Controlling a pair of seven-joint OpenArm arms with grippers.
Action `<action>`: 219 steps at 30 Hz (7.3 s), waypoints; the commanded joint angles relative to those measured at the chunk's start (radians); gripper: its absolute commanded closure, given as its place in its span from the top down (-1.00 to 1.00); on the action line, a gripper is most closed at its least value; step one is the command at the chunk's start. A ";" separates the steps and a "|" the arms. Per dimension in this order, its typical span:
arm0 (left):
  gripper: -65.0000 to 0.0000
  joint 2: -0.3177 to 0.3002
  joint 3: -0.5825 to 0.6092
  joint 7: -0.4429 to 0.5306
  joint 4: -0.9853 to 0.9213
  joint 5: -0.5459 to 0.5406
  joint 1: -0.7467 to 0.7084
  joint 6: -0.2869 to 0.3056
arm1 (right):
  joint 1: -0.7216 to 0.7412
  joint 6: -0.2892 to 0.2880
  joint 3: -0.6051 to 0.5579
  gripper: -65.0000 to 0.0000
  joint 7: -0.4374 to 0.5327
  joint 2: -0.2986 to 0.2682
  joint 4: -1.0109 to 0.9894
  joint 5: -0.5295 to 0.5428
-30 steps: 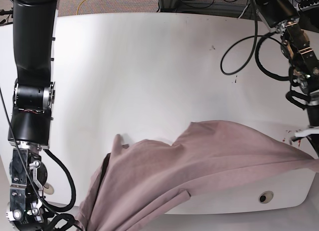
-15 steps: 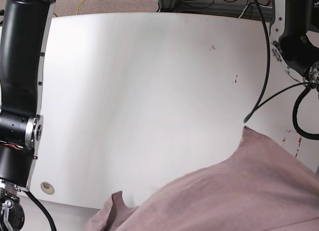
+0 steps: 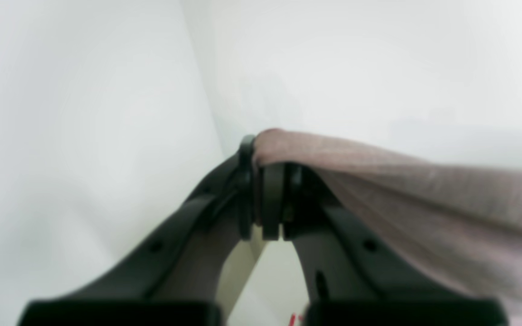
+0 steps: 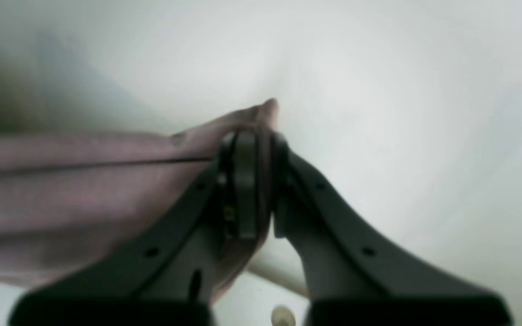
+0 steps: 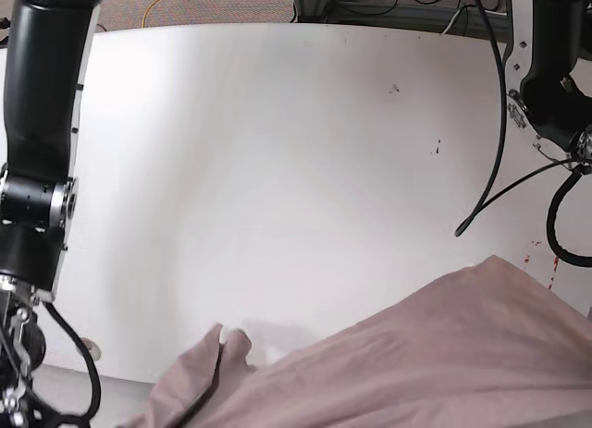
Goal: Fold the T-shirt properly
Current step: 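Lift the shirt with both grippers and spread them apart, then lay the stretched shirt flat on the table with both grippers, then hold the shirt edge with both grippers and adjust the right gripper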
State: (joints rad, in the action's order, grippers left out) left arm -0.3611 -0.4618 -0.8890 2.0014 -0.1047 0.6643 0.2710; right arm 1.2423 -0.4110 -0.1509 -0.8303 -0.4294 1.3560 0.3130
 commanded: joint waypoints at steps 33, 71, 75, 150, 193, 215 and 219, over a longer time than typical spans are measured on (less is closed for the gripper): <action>-1.00 0.119 -0.277 0.017 0.008 0.001 -0.932 0.317 | -1.354 -0.052 0.541 -1.00 -0.001 0.197 0.575 -0.002; -1.00 0.119 -0.371 0.017 -0.011 0.004 -1.167 0.427 | -1.663 -0.052 0.544 -0.21 -0.001 0.283 0.597 -0.001; -1.00 0.118 -0.369 0.017 -0.011 0.004 -1.167 0.427 | -1.662 -0.052 0.546 0.21 0.001 0.283 0.598 0.030; -1.00 0.096 -0.314 0.018 -0.015 0.007 -1.121 0.427 | -1.642 -0.052 0.578 -0.99 0.001 0.263 0.653 0.053; -1.00 0.063 -0.314 0.018 -0.015 0.007 -1.109 0.427 | -1.578 -0.052 0.443 0.22 0.056 0.252 0.503 0.051; -1.00 0.064 -0.314 0.018 -0.015 0.007 -1.109 0.427 | -1.571 -0.052 0.439 -0.53 0.076 0.232 0.434 0.056; -1.00 0.064 -0.314 0.018 -0.015 0.007 -1.107 0.427 | -1.604 -0.052 0.439 -0.59 0.075 0.237 0.434 0.061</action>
State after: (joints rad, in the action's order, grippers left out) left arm -0.2829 -0.7692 -0.8856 1.9709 -0.0982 -0.4435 0.7010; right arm -0.3367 -0.4606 0.2848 -0.7704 -0.1875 1.7767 0.3527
